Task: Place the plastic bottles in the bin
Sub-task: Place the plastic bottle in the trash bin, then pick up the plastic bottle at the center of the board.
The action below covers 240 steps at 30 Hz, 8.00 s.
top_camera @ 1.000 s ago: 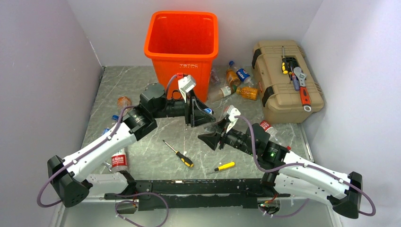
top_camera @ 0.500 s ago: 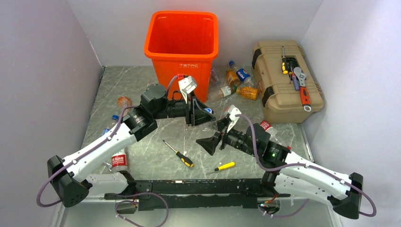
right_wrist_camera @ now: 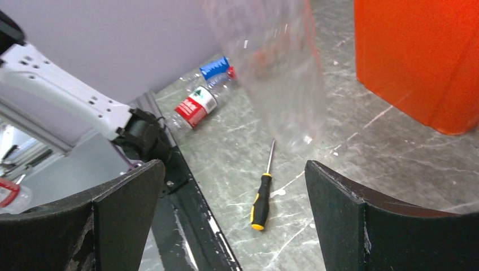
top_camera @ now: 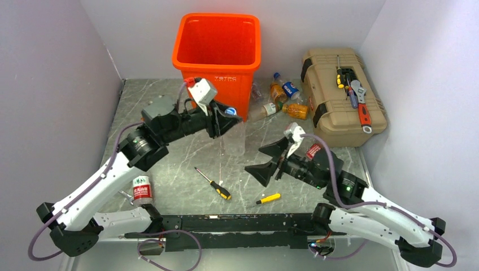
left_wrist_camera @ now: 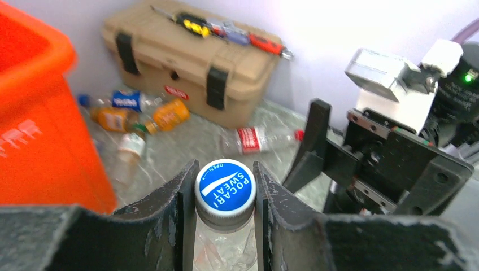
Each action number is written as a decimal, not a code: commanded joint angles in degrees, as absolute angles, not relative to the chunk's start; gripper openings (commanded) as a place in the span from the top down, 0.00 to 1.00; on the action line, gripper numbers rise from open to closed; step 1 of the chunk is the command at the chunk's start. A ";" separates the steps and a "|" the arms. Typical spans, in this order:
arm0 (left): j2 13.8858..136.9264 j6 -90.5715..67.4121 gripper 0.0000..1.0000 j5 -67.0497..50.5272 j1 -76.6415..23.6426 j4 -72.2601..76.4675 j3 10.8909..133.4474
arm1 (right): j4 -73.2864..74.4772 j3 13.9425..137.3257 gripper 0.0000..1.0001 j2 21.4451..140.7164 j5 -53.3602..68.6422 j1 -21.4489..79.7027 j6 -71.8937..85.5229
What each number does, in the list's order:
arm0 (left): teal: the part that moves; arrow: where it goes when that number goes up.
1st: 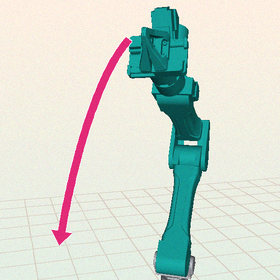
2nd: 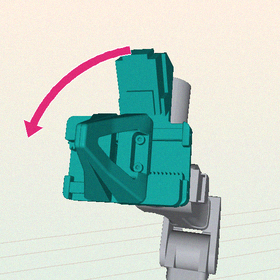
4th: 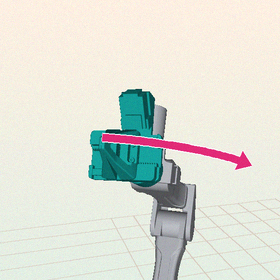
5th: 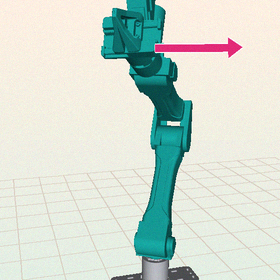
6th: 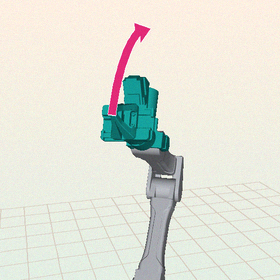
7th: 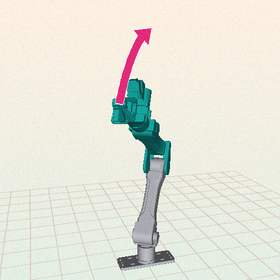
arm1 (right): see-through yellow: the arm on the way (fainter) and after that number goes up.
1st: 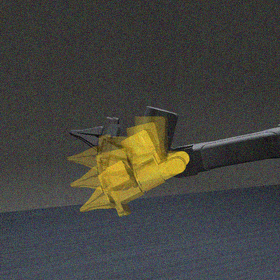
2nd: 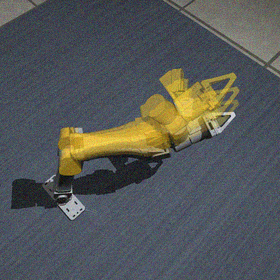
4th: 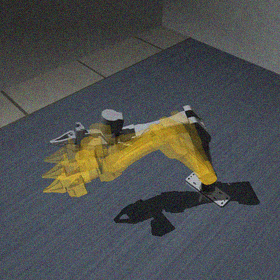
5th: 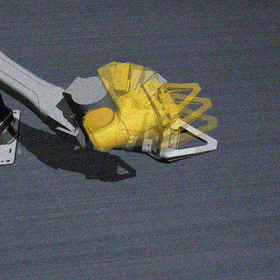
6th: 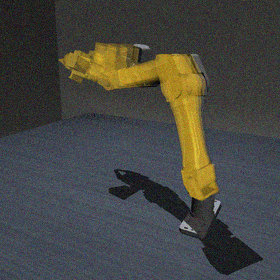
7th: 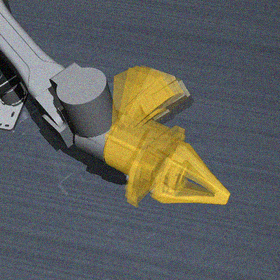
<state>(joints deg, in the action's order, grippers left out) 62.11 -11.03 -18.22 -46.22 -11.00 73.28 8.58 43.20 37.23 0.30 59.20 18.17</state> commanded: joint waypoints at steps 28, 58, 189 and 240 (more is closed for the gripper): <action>79.38 -6.93 1.00 -5.41 -25.30 10.02 108.42 | 6.55 26.21 0.02 27.40 -13.24 59.42 29.53; 120.94 -9.21 1.00 -25.46 -15.73 -27.85 137.89 | 13.71 26.19 0.01 26.15 -26.27 59.33 26.72; 94.58 -15.36 0.14 9.57 5.27 -26.48 59.41 | 3.36 21.43 0.00 34.07 -27.27 59.33 28.74; 42.47 -14.67 1.00 -49.12 -10.86 -1.01 59.08 | 12.15 30.76 0.01 37.29 -28.23 59.33 27.77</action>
